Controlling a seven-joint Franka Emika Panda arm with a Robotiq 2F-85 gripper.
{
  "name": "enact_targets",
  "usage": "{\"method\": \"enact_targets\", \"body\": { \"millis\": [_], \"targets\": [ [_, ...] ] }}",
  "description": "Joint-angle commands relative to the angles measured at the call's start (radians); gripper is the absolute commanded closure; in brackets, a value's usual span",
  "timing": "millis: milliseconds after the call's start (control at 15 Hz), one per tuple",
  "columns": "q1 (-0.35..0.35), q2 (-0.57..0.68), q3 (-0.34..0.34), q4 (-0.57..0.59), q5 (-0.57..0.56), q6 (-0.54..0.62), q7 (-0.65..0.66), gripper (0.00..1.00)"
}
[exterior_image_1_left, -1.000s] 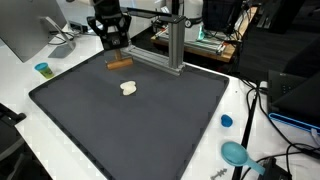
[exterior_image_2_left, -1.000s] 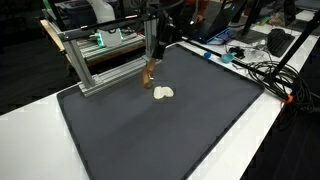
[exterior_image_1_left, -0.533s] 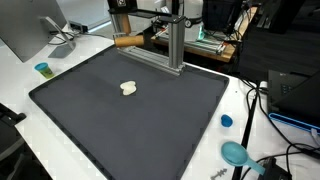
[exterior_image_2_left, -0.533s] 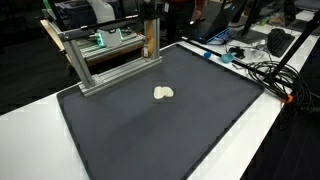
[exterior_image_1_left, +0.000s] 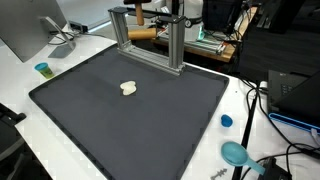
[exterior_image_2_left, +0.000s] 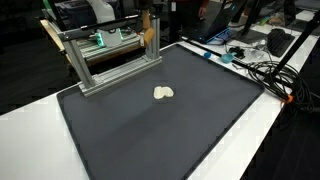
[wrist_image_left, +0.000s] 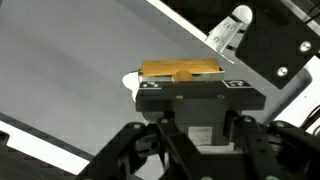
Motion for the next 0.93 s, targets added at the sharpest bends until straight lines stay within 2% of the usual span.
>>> {"method": "enact_targets", "body": {
  "millis": [0,400,533,867],
  "targets": [
    [0.021,0.006,-0.001,0.005,-0.026,-0.015,0.124,0.78],
    [0.031,-0.04,0.051,-0.023,-0.013,-0.137,0.532,0.78],
    [0.03,-0.046,0.066,-0.046,-0.012,-0.141,0.645,0.78],
    [0.023,-0.009,0.055,-0.099,-0.001,-0.09,0.758,0.78]
  ]
}}
